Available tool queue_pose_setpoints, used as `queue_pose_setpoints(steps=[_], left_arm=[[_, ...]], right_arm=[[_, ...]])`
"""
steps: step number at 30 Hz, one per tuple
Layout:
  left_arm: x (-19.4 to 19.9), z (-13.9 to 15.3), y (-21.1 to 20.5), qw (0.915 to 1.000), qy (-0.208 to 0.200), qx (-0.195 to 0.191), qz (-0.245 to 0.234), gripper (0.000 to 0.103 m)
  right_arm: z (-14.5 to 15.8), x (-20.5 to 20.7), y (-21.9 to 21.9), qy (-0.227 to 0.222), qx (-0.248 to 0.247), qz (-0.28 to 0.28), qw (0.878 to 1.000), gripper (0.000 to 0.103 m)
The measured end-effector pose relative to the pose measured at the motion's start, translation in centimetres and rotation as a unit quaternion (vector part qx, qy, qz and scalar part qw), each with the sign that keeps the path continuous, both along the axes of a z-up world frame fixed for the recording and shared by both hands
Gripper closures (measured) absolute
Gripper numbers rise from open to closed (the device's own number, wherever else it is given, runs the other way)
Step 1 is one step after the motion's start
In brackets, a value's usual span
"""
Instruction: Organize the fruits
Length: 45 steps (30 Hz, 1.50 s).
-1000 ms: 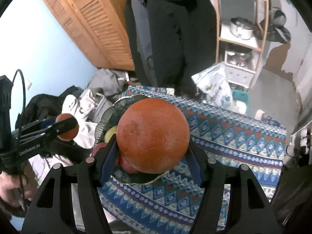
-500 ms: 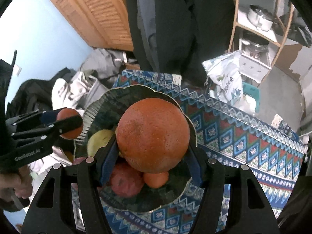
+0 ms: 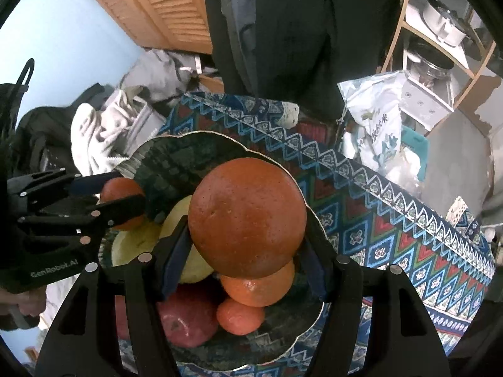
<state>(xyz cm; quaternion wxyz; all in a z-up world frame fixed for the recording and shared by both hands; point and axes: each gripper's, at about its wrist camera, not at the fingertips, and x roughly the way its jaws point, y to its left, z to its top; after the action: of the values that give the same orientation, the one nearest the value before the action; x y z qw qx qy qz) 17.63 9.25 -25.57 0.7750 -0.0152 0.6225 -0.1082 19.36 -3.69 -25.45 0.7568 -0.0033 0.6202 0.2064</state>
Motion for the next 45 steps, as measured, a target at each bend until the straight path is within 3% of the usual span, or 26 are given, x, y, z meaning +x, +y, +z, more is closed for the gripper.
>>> queue_pose_setpoints(steps=[4,7,13,21,31,34,43,45], left_arm=[[0.0,0.1,0.0,0.9999,0.006,-0.015,-0.001,0.037],[-0.4,0.2,-0.3,1.0000,0.002,-0.004,-0.005,0.035],[-1.5,1.6,-0.3,0.9996,-0.018,0.019,-0.004,0.022],[-3.4,5.4,0.8,0.9976,-0.062,0.024,0.020,0.022],[-6.6,12.0,1.6,0.9914,-0.123,0.026,0.038,0.021],[-7.8,14.2,1.5,0.9882,-0.144,0.028,0.042,0.013],[-11.2,19.9,0.7,0.9798,-0.193,0.018,0.050,0.012],[-11.8,21.1,0.6,0.9767,-0.207,0.020,0.053,0.007]], right_arm=[[0.4,0.2,0.0,-0.009,0.006,-0.003,1.000,0.036],[1.1,0.6,-0.1,-0.015,0.006,-0.004,1.000,0.035],[3.1,0.3,-0.2,-0.034,-0.002,-0.008,0.999,0.035],[6.4,-1.9,-1.3,-0.068,-0.016,-0.035,0.997,0.032],[12.7,-6.1,-4.0,-0.128,-0.014,-0.101,0.987,0.026],[14.5,-7.3,-4.8,-0.141,-0.010,-0.120,0.983,0.026],[20.0,-11.0,-6.5,-0.204,-0.017,-0.152,0.967,0.023],[21.2,-11.8,-6.9,-0.217,-0.017,-0.158,0.963,0.023]])
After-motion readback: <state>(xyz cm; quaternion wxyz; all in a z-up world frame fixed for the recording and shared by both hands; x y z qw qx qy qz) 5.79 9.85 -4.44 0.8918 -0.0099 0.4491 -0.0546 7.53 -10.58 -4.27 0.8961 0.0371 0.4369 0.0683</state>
